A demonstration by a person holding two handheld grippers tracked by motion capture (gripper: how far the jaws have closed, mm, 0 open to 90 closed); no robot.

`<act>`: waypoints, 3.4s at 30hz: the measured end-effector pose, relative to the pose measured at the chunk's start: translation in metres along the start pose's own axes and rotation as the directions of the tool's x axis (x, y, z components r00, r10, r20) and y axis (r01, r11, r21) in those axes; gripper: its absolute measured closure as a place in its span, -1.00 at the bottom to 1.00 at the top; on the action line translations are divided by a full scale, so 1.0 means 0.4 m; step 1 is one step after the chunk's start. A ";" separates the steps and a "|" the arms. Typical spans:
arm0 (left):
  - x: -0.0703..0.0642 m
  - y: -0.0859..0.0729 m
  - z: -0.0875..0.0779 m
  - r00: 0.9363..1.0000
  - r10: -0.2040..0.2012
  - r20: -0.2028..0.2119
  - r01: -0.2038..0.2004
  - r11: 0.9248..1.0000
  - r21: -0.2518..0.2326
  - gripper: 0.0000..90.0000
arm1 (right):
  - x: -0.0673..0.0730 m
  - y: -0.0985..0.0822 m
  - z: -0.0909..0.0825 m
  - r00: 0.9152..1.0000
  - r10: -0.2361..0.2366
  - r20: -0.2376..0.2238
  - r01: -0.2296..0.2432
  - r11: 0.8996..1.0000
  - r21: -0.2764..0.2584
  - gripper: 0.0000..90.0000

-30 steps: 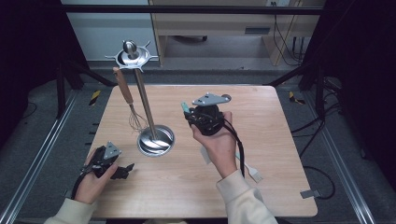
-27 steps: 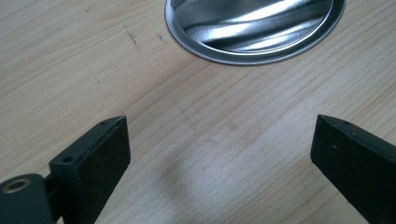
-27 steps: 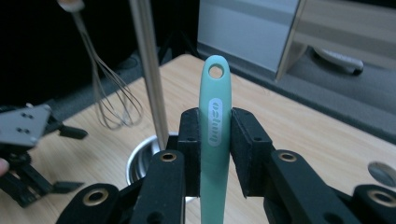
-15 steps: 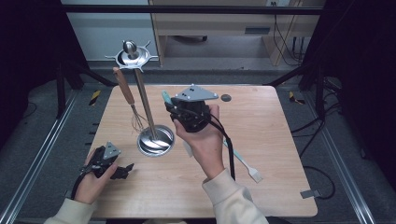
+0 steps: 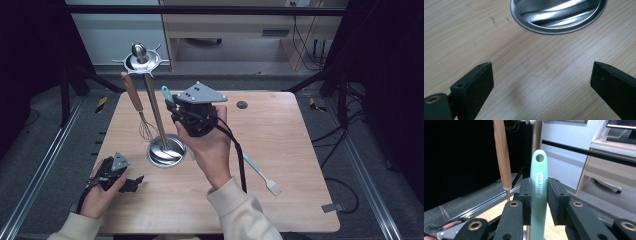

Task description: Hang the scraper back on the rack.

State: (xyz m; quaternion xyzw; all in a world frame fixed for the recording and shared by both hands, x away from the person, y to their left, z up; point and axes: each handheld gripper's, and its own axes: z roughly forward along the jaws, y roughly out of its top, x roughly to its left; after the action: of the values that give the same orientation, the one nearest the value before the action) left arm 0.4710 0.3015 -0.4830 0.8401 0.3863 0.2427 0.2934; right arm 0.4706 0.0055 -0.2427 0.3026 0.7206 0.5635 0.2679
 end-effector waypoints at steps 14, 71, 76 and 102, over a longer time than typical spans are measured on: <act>0.000 0.000 0.000 1.000 0.000 0.000 0.000 1.000 0.000 -0.90 | 0.018 0.040 -0.004 1.000 -0.020 0.012 0.021 0.998 -0.065 0.65; 0.000 0.001 -0.007 1.000 -0.008 0.010 0.008 1.000 -0.012 -0.90 | 0.029 0.047 0.047 0.999 -0.035 0.007 0.036 0.997 -0.069 0.35; 0.006 0.008 -0.033 1.000 -0.023 0.005 0.023 0.998 -0.062 -0.90 | 0.016 0.035 0.031 0.999 -0.040 0.014 0.040 0.998 -0.050 0.14; 0.018 0.205 -0.278 0.999 -0.033 0.014 0.036 0.944 -0.329 -0.91 | -0.187 -0.231 -0.065 0.985 -0.024 0.171 -0.018 0.970 0.241 -0.39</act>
State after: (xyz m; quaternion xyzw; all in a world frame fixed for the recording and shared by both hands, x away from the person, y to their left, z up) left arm 0.4463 0.2977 -0.3470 0.7735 0.3538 0.2950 0.4352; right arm 0.4895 -0.0835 -0.3236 0.3794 0.7585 0.4427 0.2911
